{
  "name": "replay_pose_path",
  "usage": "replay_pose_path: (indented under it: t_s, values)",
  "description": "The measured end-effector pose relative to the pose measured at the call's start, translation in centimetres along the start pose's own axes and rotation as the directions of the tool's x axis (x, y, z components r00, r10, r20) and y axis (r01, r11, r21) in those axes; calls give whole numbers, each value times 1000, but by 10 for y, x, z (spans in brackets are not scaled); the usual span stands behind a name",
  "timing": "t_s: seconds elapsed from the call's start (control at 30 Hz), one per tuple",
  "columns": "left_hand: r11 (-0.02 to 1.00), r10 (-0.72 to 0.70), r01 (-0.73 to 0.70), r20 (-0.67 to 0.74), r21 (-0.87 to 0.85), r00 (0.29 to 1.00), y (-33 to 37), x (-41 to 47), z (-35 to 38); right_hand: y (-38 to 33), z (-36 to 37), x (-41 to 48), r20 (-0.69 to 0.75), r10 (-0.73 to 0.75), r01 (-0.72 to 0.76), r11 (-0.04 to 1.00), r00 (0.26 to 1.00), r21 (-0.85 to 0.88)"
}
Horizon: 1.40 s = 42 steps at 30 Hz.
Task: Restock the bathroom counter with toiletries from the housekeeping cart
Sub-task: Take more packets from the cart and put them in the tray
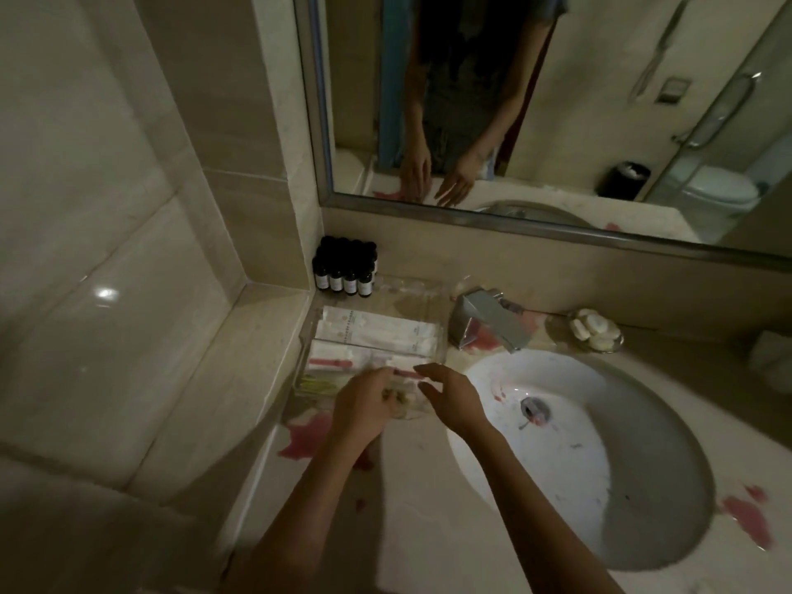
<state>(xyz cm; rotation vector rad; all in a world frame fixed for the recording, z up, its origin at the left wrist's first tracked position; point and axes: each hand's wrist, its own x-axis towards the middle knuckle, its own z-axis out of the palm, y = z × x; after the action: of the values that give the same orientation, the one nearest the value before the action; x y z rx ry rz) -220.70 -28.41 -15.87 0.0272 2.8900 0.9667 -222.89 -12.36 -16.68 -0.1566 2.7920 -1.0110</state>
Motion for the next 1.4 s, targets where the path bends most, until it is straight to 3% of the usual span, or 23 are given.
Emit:
replay_pose_path:
  t_s: [0.13,0.27,0.4,0.63,0.93,1.07,1.2,1.4]
  values:
    - [1000,-24,22,-87,-19,996,11,-20,-9,-7,-20,-22,-120,-18,39,984,993,175]
    - [992,-73,62,-110,-107,991,25,-39,-4,-10,-38,-50,-147,-30,72,956,989,286]
    - [964,-124,97,-95,-246,988,51,-55,10,-2,-64,-78,-179,-59,113,945,982,307]
    - [959,-93,73,-63,-275,994,123,-91,46,37,-119,-133,-222,-24,96,944,975,315]
    - [938,-187,128,-160,-322,969,170,-156,69,70,-140,-181,-132,-88,125,944,987,305]
    - [913,-302,203,-251,-355,920,166,-203,71,77,-125,-201,-57,-171,180,920,984,347]
    - [858,-458,311,-336,-410,823,149,-257,77,74,-102,-224,53,-247,209,899,967,384]
    - [803,-589,437,-424,-405,689,138,-326,77,38,-70,-248,208,-397,283,860,894,424]
